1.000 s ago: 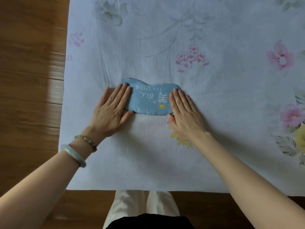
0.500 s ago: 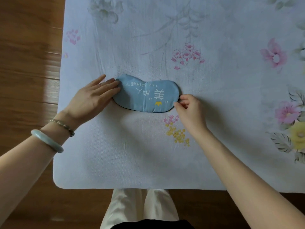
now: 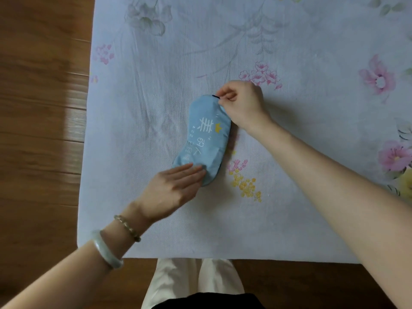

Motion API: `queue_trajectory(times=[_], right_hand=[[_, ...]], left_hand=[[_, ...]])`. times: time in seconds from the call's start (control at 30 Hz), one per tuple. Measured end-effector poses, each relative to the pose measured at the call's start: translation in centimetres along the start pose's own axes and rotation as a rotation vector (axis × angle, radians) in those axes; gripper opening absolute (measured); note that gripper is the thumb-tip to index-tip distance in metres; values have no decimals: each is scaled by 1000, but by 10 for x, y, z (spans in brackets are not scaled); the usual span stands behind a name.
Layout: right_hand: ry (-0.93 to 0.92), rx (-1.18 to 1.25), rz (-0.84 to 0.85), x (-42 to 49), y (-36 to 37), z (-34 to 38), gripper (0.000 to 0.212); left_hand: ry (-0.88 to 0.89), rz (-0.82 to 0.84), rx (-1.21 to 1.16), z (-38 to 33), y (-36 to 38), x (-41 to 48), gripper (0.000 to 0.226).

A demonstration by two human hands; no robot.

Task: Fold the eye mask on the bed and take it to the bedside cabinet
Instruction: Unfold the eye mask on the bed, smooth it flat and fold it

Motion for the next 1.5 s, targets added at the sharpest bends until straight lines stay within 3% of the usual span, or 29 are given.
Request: queue_trajectory(times=[0.17,0.33,0.53,0.7,0.77,0.9,1.07,1.2,1.5], right_hand=[[-120,-56,118,8,21,20,15],[-121,-31,141,-3,14,9,17],[8,0,72,-54,-29,-41,14],[-41,-92,124,-114,-29,-56,11],[77,-6,130,-127,-20,-59,9],[510,294,187,-142,4,-69,10],[589,450,160,-143,15,-68,24],[588,409,103,-133,7,-70,25],[250,162,-34,-75,-28,-60,24]], left_hand=[[-193,-51,-13,-33,21,20,12],[-259,-43,13,-35,25,26,20],[-238,16,109,10,9,3,41],[-298,26,217,63,-5,9,41],[-359,33,221,78,-9,18,39],[-519,36,151,93,-11,38,35],[-707,-13,-10,94,-5,57,33],[-993,-97,-304,100,-8,58,24],[-1265,-89,-455,86,-14,9,17]])
Point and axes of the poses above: each hand's wrist, its own x-axis towards the middle knuckle, its own y-axis out of the palm, z = x × y, the point moved 4 cm from there along x, towards the middle knuckle, and after that the axes turned 9 degrees about x, right-handed, at the moved point
